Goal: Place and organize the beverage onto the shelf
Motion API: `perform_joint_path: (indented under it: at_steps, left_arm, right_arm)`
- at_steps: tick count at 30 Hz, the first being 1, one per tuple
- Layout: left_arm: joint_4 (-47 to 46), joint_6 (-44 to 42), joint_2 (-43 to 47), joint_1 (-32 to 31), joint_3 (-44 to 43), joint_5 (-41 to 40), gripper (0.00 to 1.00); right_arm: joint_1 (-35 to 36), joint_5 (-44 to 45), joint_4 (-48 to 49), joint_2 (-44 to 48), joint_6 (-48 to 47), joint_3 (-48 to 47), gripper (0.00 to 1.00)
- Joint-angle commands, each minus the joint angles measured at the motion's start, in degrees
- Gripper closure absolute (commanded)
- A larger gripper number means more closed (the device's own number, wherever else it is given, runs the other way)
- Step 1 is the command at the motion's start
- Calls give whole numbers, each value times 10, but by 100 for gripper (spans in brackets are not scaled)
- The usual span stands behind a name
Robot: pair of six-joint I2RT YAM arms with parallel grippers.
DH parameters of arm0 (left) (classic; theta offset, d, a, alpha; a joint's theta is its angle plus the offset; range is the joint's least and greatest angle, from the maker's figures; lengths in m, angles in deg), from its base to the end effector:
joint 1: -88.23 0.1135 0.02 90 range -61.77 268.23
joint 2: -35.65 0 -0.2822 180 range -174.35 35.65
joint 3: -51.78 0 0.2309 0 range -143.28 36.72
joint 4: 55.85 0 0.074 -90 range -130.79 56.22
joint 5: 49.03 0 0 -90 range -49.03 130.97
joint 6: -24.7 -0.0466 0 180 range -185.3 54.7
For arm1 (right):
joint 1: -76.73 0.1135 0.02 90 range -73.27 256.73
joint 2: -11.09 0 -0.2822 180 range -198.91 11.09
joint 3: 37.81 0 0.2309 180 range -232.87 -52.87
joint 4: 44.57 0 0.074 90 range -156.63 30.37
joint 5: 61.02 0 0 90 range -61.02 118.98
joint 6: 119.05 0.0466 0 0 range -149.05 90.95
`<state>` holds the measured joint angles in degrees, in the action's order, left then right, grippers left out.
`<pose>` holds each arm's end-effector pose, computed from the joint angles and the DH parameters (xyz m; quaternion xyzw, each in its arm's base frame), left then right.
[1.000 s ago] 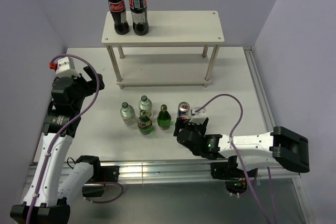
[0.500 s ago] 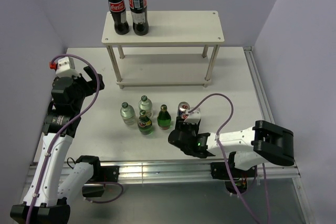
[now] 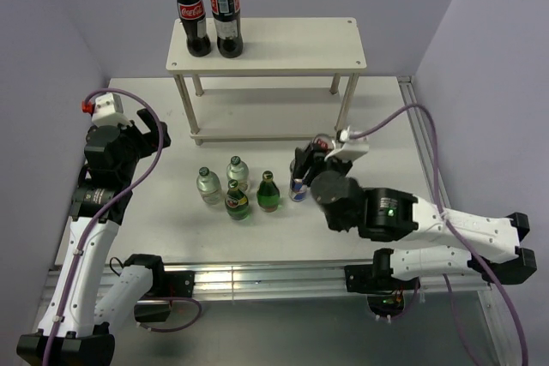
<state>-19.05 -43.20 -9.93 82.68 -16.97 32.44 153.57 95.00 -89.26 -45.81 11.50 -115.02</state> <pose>0.1514 -0.0078 0.3776 -0.1583 0.7691 -0.0906 0.6126 0.0795 0.1530 0.3917 0.0610 0.7617 0.1503 0.6273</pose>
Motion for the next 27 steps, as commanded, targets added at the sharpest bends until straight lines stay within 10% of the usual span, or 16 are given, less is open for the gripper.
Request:
perform_joint_path:
  at_steps: [1, 16, 27]
  left_arm:
    - [-8, -7, 5, 4, -4, -10, 3]
    - [-4, -9, -7, 4, -1, -26, 3]
    - [-5, -8, -11, 7, 0, -26, 3]
  right_arm:
    - [-48, -5, 131, -14, -255, -88, 100]
    - [-353, -397, -96, -449, -375, -824, 100]
    - [-433, -447, -18, -545, -399, -859, 100]
